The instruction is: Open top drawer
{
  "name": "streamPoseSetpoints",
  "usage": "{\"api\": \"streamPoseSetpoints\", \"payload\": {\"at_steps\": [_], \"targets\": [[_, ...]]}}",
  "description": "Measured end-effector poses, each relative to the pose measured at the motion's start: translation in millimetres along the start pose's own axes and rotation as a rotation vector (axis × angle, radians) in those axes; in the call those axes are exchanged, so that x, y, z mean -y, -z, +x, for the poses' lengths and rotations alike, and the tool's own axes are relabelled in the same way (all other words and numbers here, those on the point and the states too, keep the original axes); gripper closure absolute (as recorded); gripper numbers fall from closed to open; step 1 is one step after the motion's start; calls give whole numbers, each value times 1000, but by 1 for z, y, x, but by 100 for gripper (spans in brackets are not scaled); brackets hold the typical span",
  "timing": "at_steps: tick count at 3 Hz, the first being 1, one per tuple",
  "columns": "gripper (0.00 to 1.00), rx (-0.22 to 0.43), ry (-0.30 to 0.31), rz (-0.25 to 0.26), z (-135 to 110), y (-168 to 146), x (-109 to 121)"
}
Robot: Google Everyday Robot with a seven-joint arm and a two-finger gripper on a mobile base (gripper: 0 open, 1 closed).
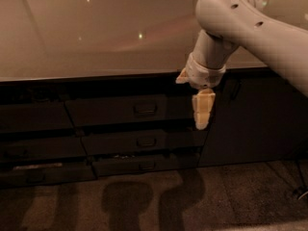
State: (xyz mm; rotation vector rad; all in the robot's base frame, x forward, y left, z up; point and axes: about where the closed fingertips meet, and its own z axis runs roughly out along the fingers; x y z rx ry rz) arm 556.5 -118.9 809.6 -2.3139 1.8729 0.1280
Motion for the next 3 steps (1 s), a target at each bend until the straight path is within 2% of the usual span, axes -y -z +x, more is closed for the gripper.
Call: {"api": "streamPoseSetpoints", "payload": {"at_steps": [1,2,3], "targets": [[0,0,0,0,0,0,0],[0,-72,-1,76,5,-4,0],[0,-194,21,210,20,-9,-13]]}}
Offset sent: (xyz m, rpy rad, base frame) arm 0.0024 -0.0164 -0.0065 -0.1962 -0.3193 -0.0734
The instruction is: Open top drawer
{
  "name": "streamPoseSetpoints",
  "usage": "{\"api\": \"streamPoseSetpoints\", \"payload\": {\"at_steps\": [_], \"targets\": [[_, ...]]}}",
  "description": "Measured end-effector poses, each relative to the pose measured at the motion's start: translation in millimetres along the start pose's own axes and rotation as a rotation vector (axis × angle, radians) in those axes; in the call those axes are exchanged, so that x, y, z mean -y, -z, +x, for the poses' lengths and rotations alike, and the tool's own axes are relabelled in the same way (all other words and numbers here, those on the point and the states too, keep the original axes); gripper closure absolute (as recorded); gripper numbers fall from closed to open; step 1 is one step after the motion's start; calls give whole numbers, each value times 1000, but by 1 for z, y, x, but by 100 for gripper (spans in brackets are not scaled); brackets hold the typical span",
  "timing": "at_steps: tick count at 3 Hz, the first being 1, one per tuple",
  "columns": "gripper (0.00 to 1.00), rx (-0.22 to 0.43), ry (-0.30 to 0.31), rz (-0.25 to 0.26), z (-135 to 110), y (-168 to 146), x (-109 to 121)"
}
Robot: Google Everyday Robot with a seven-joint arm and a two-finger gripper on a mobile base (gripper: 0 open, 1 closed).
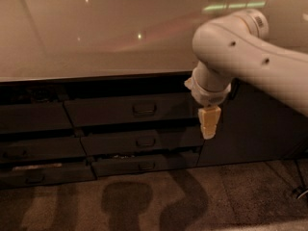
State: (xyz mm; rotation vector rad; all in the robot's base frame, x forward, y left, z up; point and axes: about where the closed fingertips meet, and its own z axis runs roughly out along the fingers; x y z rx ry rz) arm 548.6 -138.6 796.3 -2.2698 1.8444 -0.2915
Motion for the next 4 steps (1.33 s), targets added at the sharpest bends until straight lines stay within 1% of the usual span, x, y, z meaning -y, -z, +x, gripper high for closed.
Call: {"api": "streamPoseSetpoints", "payload": {"at_steps": [1,2,3,4], "targets": [[0,-63,22,113,5,-10,-3],[0,-11,20,143,-3,-38,-27],[0,-12,20,143,-3,-38,-27],[0,-37,-6,127,7,-47,-15]]}}
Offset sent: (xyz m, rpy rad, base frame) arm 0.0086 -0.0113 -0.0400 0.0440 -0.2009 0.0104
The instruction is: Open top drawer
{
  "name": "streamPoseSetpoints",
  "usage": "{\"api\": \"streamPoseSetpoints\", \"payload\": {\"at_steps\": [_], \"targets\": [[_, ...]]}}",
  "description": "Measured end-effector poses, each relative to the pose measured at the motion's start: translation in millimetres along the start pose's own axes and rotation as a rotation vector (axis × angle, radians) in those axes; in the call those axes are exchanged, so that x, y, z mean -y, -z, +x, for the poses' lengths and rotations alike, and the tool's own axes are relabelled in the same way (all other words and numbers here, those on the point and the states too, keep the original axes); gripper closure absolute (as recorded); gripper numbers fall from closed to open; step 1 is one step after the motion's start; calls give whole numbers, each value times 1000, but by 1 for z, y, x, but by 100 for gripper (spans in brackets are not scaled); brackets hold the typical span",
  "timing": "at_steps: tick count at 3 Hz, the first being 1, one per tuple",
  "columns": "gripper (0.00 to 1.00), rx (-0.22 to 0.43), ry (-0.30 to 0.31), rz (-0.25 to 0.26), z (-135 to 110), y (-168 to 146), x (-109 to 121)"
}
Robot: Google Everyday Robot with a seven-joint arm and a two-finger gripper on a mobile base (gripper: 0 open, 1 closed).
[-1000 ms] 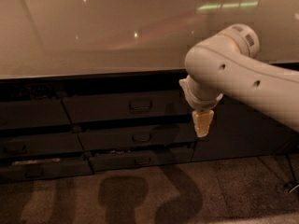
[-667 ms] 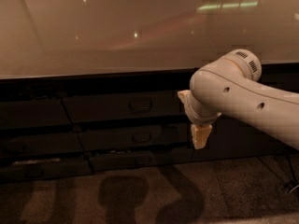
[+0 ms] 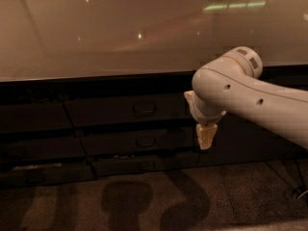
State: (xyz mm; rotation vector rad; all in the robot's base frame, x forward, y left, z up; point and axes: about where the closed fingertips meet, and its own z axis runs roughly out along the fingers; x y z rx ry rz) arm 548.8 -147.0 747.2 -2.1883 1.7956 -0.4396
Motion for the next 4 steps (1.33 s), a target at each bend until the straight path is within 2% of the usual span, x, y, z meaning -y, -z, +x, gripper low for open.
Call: {"api": "streamPoseSetpoints", "payload": {"at_steps": [1,2,3,4], "targets": [[0,-49,-28,-2,32,-37,42],[0,-49,-28,-2,32,-37,42],[0,-68,-40,-71,51,-77,37],[0,-68,-40,-72,51,-77,37]]}}
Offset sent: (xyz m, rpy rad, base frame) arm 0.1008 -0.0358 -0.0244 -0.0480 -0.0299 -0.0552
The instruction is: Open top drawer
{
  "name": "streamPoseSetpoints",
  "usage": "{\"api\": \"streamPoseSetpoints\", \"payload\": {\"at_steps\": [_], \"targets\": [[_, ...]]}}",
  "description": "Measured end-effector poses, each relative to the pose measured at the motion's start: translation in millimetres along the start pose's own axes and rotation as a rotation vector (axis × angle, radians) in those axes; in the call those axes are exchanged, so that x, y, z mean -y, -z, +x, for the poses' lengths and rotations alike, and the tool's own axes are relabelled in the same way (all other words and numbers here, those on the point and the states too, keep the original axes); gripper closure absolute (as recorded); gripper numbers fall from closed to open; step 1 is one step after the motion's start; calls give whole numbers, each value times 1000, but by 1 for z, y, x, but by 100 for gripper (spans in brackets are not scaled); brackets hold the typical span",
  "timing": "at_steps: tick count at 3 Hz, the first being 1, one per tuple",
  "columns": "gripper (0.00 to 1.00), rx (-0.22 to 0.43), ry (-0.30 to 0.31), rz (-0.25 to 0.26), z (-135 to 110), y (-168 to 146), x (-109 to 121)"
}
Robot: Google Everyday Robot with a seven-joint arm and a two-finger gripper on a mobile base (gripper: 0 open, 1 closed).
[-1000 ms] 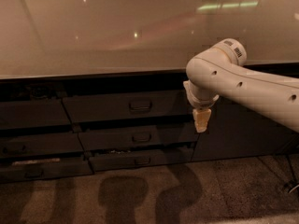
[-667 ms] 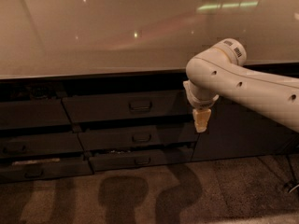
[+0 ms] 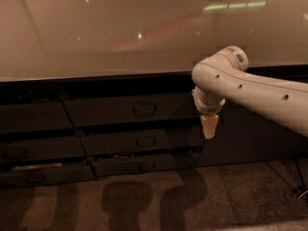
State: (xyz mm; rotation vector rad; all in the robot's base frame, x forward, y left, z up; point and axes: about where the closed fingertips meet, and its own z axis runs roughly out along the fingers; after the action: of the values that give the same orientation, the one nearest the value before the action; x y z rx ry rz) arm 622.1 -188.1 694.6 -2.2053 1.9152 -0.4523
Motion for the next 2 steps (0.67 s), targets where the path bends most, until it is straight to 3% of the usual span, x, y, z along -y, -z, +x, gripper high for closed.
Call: {"api": "streamPoseSetpoints", "payload": {"at_steps": [1,2], "targets": [[0,-7,-15,-17,3,-5,10],[0,-39,40,-36,-28,-11,39]]}}
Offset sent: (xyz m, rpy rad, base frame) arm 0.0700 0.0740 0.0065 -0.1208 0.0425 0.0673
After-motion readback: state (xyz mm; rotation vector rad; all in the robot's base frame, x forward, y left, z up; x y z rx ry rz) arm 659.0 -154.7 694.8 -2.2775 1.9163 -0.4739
